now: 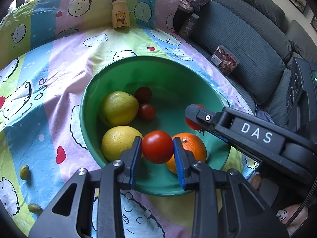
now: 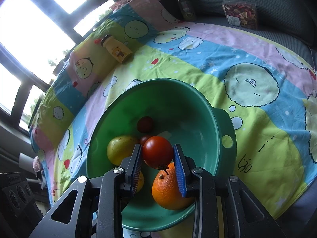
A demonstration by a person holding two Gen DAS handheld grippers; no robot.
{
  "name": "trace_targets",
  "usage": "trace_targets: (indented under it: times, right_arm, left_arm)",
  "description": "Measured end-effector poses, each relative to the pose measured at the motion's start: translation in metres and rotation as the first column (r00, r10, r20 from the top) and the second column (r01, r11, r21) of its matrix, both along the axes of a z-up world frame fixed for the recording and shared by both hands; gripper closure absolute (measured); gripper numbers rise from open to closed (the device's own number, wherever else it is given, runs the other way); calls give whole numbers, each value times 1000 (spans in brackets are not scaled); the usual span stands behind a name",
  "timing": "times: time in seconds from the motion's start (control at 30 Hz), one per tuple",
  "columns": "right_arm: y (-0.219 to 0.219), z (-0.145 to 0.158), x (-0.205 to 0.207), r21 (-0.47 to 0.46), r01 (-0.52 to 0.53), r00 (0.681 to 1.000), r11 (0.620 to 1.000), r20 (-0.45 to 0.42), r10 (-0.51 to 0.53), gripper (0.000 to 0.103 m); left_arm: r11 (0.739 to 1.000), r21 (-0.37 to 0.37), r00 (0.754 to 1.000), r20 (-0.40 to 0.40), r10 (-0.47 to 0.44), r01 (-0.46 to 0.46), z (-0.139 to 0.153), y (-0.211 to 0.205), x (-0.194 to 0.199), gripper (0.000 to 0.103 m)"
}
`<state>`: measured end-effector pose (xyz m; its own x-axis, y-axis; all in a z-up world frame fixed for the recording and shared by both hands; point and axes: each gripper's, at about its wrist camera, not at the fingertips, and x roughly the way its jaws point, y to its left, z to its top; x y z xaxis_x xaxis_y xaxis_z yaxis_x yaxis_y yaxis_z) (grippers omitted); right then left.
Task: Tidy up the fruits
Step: 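Open both grippers to release the tomatoes into the basin, then move both tools to the small green olives on the sheet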
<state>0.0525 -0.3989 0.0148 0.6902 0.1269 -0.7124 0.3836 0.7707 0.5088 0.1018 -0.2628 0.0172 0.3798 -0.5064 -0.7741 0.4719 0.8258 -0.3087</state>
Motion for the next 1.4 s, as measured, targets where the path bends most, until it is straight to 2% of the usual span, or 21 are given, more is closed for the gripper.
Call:
trace_targets:
  times: [0.4,0.73,0.8,1.03,1.1,1.13,1.17,1.23,1.4]
  right_arm:
    - [-2,-1,-1,2,5,1000,1000,-2,-5,69]
    - [-3,-1,-1,7,14,1000,1000,-6,-13,67]
    - [-3,0,-2,11,12,1000,1000,-3,-11,65]
    - [2,9,-8,-12,18,1000,1000,22,-17,43]
    - [4,12,-9,-18,16,999,1000,28,-15,43]
    - [6,14,-9,-24,16,999,1000,29,-15,42]
    - [8,15,-10,-28,14,999,999,32,-13,36]
    - [13,20,-12,-33,4,999,999,51,-2,29]
    - [35,33,-12,-66,-60,995,996,82,65,27]
  left_arm:
    - [1000,-4,1000,0,4,-4,0,0,0,71]
    - [1000,-17,1000,28,14,-14,9,4,-8,46]
    - [999,-34,999,38,20,-19,14,8,-11,40]
    - [997,-61,995,83,46,-41,33,23,-24,27]
    - [996,-72,994,88,61,-55,36,32,-27,24]
    - [995,-75,993,88,74,-68,38,37,-29,22]
    - [993,-74,992,86,93,-87,39,44,-29,21]
    - [989,-73,987,86,137,-131,41,58,-32,19]
    - [969,-32,963,104,249,-247,41,101,-44,13]
